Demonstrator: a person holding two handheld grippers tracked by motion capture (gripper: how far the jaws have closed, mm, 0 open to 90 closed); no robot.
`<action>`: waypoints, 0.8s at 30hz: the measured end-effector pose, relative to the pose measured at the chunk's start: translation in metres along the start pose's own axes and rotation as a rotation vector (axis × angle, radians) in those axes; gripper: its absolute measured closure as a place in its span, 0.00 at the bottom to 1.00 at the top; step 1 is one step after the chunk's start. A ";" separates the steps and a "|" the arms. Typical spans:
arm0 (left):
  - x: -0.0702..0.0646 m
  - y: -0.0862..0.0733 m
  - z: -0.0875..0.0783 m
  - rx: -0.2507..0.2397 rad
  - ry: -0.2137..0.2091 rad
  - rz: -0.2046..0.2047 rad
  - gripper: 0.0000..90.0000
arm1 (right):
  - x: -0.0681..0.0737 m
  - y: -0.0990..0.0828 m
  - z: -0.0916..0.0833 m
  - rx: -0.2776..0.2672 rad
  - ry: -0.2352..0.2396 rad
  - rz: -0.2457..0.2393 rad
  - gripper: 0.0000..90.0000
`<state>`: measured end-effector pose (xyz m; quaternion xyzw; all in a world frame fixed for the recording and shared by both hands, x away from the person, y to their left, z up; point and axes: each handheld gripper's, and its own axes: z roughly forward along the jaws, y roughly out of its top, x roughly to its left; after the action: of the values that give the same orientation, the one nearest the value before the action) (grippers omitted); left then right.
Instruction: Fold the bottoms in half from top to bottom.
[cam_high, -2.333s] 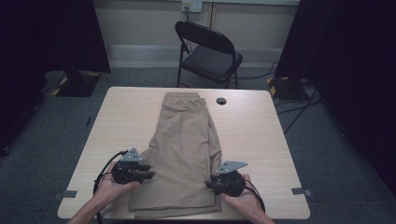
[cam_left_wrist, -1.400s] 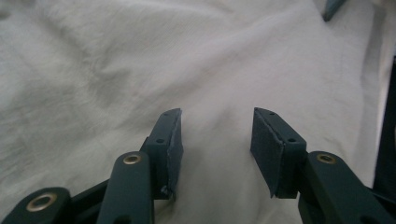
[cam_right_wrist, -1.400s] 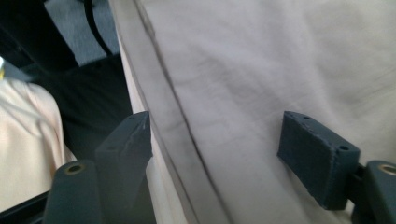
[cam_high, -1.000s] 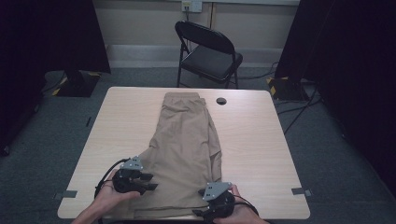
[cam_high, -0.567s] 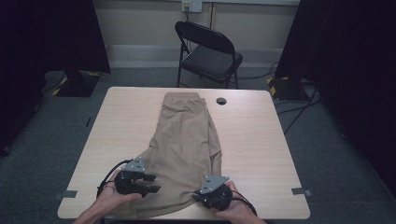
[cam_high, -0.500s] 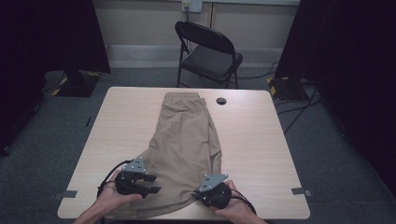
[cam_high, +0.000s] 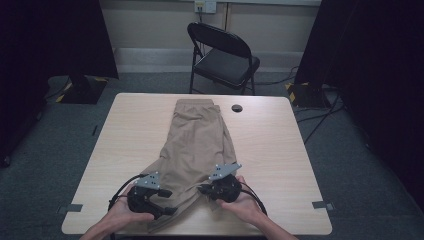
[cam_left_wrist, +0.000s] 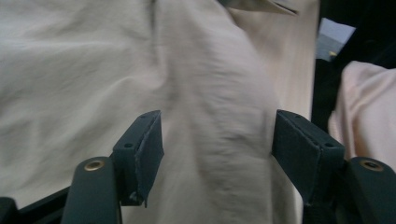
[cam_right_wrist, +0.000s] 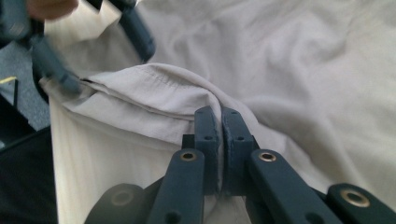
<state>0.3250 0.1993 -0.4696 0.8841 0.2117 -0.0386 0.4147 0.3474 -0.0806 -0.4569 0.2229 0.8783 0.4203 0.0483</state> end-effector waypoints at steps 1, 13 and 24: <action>0.000 0.000 0.000 -0.004 -0.005 0.002 0.36 | -0.001 0.004 0.001 -0.001 -0.010 0.001 0.96; 0.005 -0.003 -0.002 0.059 0.106 -0.027 0.63 | -0.022 0.027 0.001 -0.075 -0.030 0.070 0.96; 0.017 -0.006 -0.022 -0.031 0.118 -0.106 0.98 | -0.026 0.004 -0.020 -0.091 -0.024 0.073 0.94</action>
<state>0.3353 0.2247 -0.4633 0.8658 0.2830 -0.0050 0.4126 0.3669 -0.1043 -0.4435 0.2575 0.8489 0.4586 0.0537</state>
